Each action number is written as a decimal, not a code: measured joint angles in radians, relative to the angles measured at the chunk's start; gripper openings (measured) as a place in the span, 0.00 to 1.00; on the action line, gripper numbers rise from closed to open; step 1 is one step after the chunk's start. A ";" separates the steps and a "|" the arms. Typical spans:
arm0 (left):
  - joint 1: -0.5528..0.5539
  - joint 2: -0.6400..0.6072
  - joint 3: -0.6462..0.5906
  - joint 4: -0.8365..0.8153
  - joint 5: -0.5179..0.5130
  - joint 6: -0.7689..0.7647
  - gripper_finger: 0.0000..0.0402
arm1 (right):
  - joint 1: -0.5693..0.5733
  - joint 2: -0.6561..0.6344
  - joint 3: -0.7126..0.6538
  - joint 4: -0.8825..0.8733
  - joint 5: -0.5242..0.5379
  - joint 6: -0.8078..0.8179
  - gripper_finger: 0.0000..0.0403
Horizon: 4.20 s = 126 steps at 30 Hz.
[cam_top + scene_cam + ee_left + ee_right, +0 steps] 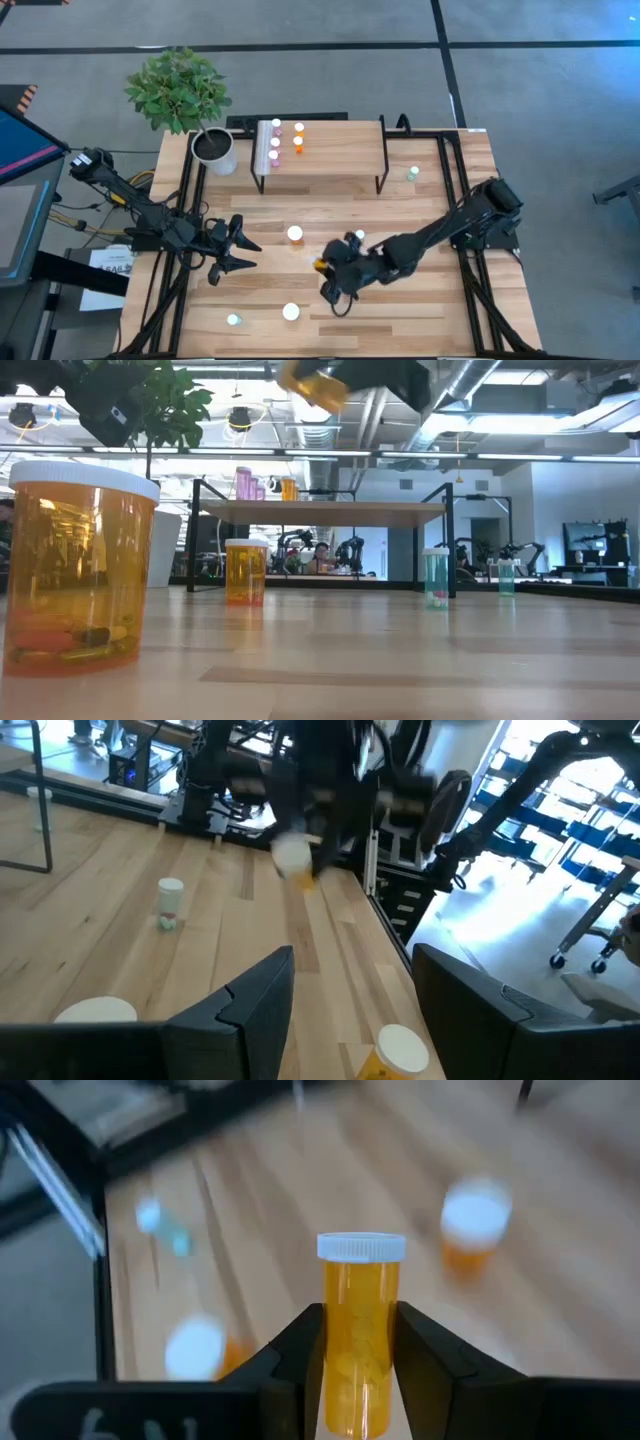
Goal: Pick and place medicine bottles onto shelf by color
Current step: Put the small orange pill bottle on the shelf aligned with the other small orange pill bottles
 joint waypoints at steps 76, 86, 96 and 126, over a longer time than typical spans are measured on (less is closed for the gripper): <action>0.001 0.000 0.000 0.007 -0.027 0.055 0.48 | -0.669 0.218 -0.338 1.325 -0.276 -0.700 0.35; 0.001 0.000 0.000 0.007 -0.027 0.054 0.48 | -0.669 0.218 -0.293 1.218 -0.272 -0.715 0.37; 0.001 0.000 0.000 0.007 -0.027 0.054 0.48 | -0.673 0.213 -0.293 1.188 -0.260 -0.713 0.36; 0.001 0.000 0.000 0.007 -0.027 0.054 0.48 | -0.676 0.210 -0.294 1.198 -0.240 -0.696 0.37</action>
